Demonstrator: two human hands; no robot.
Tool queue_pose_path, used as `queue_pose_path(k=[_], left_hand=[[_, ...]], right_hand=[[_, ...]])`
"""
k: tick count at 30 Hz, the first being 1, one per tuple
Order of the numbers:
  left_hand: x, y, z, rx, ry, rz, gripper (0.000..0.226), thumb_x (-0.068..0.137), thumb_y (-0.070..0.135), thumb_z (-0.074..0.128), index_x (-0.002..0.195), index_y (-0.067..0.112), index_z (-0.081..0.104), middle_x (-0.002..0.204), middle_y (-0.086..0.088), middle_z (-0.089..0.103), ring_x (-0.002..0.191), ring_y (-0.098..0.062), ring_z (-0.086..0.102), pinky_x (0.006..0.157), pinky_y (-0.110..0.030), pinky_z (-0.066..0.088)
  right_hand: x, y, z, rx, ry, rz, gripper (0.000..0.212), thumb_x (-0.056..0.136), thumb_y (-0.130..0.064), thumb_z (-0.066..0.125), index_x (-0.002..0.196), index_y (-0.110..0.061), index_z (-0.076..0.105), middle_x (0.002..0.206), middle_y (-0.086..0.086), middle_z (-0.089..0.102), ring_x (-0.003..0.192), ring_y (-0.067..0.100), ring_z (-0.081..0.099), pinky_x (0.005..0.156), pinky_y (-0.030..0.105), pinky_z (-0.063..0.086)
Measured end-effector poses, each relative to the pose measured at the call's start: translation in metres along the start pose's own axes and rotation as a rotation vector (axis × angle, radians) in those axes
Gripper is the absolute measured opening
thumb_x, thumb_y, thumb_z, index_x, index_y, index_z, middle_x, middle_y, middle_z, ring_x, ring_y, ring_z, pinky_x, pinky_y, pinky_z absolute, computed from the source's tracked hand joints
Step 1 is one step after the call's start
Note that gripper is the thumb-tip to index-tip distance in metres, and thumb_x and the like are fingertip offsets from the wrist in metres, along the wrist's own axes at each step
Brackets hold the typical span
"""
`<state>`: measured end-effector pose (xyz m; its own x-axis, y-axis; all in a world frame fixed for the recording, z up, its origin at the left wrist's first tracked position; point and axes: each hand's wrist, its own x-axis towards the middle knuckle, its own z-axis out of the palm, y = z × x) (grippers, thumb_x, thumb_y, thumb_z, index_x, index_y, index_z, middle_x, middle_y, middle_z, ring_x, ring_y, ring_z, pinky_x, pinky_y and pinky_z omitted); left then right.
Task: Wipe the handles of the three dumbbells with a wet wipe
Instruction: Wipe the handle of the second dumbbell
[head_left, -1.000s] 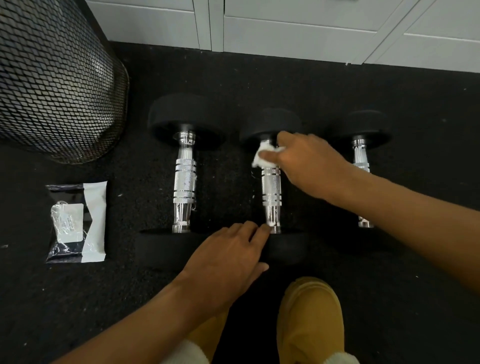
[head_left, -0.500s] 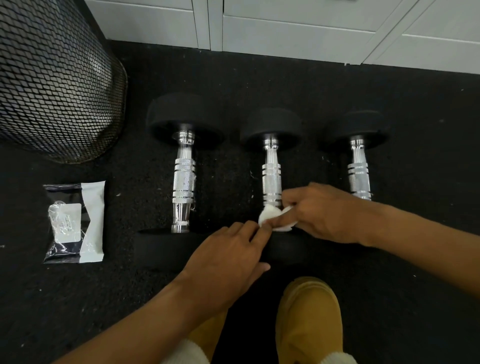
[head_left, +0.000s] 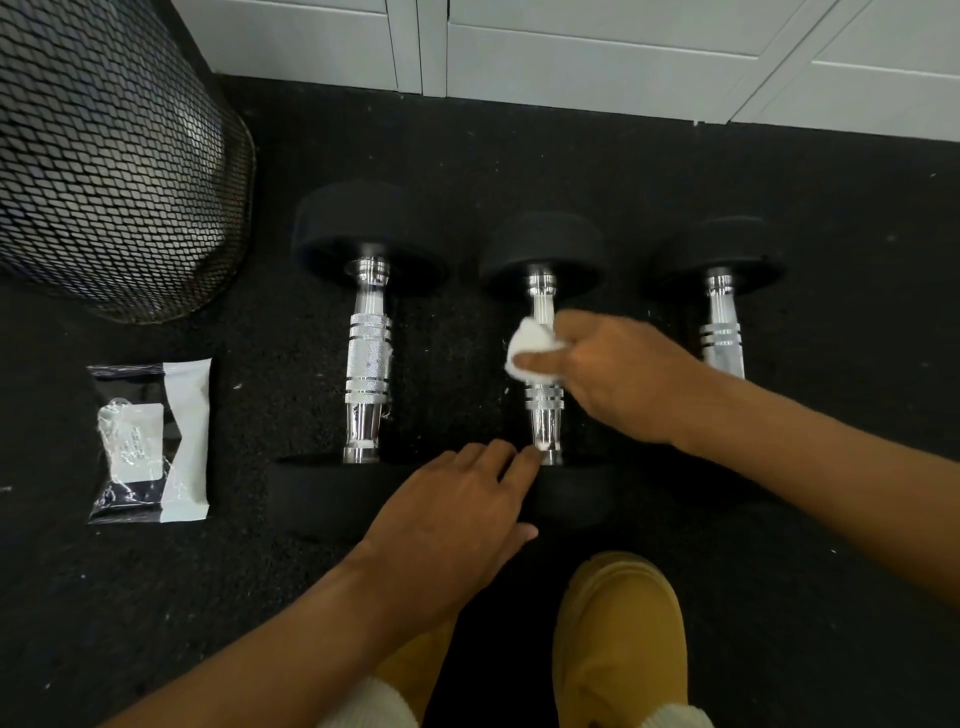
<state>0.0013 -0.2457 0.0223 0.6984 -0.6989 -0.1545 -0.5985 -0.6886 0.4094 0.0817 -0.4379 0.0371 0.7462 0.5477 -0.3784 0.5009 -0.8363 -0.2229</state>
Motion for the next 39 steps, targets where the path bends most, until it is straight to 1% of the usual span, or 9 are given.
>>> queue_pose_path(k=[5, 7, 11, 15, 18, 23, 27, 33, 39], left_hand=[[0.001, 0.001, -0.002, -0.019, -0.016, -0.002, 0.058, 0.075, 0.042, 0.070, 0.121, 0.011, 0.052, 0.098, -0.006, 0.064, 0.079, -0.022, 0.062, 0.064, -0.035, 0.055], [0.001, 0.001, -0.002, -0.027, -0.017, -0.003, 0.058, 0.076, 0.041, 0.069, 0.123, 0.011, 0.051, 0.100, -0.007, 0.064, 0.081, -0.023, 0.062, 0.066, -0.036, 0.055], [0.001, 0.001, -0.001, -0.024, -0.031, -0.018, 0.060, 0.080, 0.040, 0.065, 0.128, 0.010, 0.046, 0.106, -0.008, 0.062, 0.087, -0.025, 0.062, 0.072, -0.038, 0.054], [0.000, 0.002, -0.003, -0.026, -0.045, -0.022, 0.060, 0.084, 0.041, 0.060, 0.133, 0.011, 0.042, 0.113, -0.008, 0.060, 0.094, -0.025, 0.060, 0.079, -0.039, 0.052], [0.000, 0.001, -0.003, -0.021, -0.042, -0.020, 0.060, 0.086, 0.042, 0.058, 0.135, 0.012, 0.040, 0.116, -0.007, 0.058, 0.097, -0.024, 0.059, 0.082, -0.038, 0.051], [0.001, 0.001, -0.004, -0.026, -0.058, -0.018, 0.061, 0.081, 0.041, 0.064, 0.130, 0.010, 0.045, 0.107, -0.007, 0.062, 0.089, -0.024, 0.061, 0.073, -0.038, 0.054], [0.001, 0.002, -0.002, -0.027, -0.041, -0.014, 0.057, 0.079, 0.043, 0.064, 0.125, 0.012, 0.048, 0.103, -0.005, 0.062, 0.084, -0.022, 0.061, 0.068, -0.036, 0.055], [0.001, 0.002, -0.001, -0.012, -0.039, -0.019, 0.061, 0.077, 0.041, 0.068, 0.126, 0.009, 0.049, 0.102, -0.008, 0.063, 0.084, -0.024, 0.062, 0.068, -0.038, 0.055], [0.000, 0.000, -0.003, -0.004, -0.056, -0.020, 0.060, 0.077, 0.041, 0.069, 0.124, 0.010, 0.050, 0.101, -0.007, 0.064, 0.082, -0.023, 0.063, 0.067, -0.037, 0.055]], right_hand=[[-0.038, 0.003, 0.014, 0.157, -0.242, -0.156, 0.047, 0.095, -0.018, 0.043, 0.134, -0.044, 0.042, 0.093, -0.001, 0.048, 0.079, 0.010, 0.042, 0.070, 0.032, 0.047], [-0.037, 0.005, 0.010, 0.072, -0.206, -0.125, 0.048, 0.095, -0.021, 0.042, 0.133, -0.049, 0.041, 0.092, -0.003, 0.046, 0.073, 0.009, 0.039, 0.065, 0.028, 0.039], [-0.018, 0.005, 0.006, -0.104, 0.088, -0.095, 0.042, 0.083, -0.018, 0.058, 0.122, -0.033, 0.060, 0.076, 0.005, 0.056, 0.051, 0.019, 0.047, 0.050, 0.029, 0.039], [0.009, 0.006, -0.010, -0.106, 0.116, 0.136, 0.046, 0.096, -0.022, 0.040, 0.140, -0.036, 0.037, 0.099, 0.008, 0.054, 0.076, 0.026, 0.055, 0.063, 0.034, 0.039], [0.021, 0.010, -0.010, -0.055, 0.179, 0.245, 0.047, 0.096, -0.019, 0.039, 0.139, -0.036, 0.037, 0.099, 0.009, 0.053, 0.086, 0.032, 0.057, 0.065, 0.035, 0.041], [-0.010, -0.004, 0.006, 0.076, -0.057, 0.010, 0.045, 0.095, -0.021, 0.041, 0.136, -0.039, 0.042, 0.110, 0.006, 0.048, 0.097, 0.025, 0.053, 0.080, 0.039, 0.049], [-0.038, -0.004, 0.012, 0.228, -0.217, -0.072, 0.045, 0.096, -0.022, 0.041, 0.131, -0.050, 0.042, 0.093, -0.005, 0.042, 0.083, 0.011, 0.042, 0.072, 0.031, 0.044], [-0.014, 0.001, -0.003, 0.042, -0.086, -0.002, 0.043, 0.096, -0.035, 0.037, 0.137, -0.050, 0.033, 0.093, -0.009, 0.031, 0.095, 0.019, 0.052, 0.071, 0.031, 0.039], [0.020, 0.006, -0.010, -0.024, 0.074, 0.176, 0.042, 0.096, -0.025, 0.042, 0.134, -0.041, 0.040, 0.100, 0.003, 0.049, 0.092, 0.030, 0.058, 0.066, 0.035, 0.040]])
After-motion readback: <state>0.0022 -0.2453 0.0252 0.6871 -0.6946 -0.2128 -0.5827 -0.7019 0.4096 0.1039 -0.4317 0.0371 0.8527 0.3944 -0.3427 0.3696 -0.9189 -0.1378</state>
